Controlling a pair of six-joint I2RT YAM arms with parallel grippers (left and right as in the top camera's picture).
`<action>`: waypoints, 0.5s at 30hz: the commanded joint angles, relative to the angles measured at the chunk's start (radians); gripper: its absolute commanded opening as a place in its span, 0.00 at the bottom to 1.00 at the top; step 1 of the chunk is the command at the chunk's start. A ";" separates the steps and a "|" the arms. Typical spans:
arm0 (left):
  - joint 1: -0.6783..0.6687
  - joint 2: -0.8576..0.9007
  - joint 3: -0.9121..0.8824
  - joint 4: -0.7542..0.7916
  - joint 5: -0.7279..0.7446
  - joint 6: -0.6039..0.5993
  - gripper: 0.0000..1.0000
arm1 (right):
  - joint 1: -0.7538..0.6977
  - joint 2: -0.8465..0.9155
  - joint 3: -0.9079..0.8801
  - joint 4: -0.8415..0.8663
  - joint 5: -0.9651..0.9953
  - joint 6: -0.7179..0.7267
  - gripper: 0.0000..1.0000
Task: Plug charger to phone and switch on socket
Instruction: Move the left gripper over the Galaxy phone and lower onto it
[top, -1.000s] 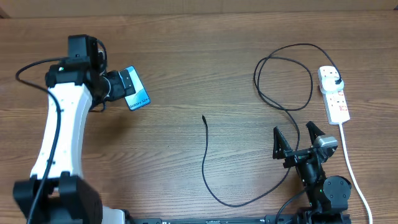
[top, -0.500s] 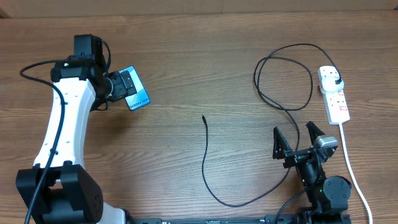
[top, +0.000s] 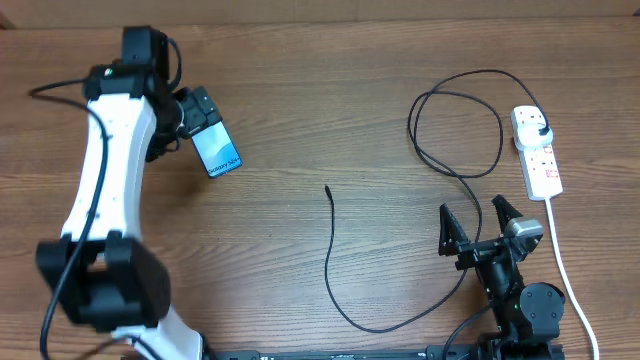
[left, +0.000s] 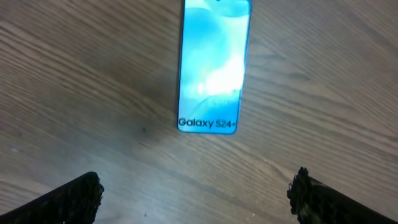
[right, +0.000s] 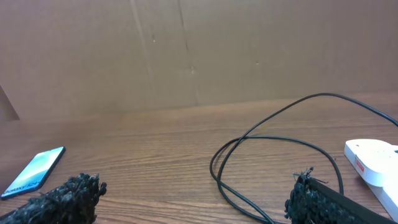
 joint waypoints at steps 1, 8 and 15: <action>-0.043 0.152 0.112 -0.037 -0.014 -0.069 1.00 | 0.006 -0.008 -0.010 0.003 0.010 -0.008 1.00; -0.058 0.248 0.113 -0.007 -0.021 -0.068 1.00 | 0.006 -0.008 -0.010 0.004 0.010 -0.008 1.00; -0.058 0.280 0.113 0.008 -0.037 -0.076 1.00 | 0.006 -0.008 -0.010 0.003 0.011 -0.008 1.00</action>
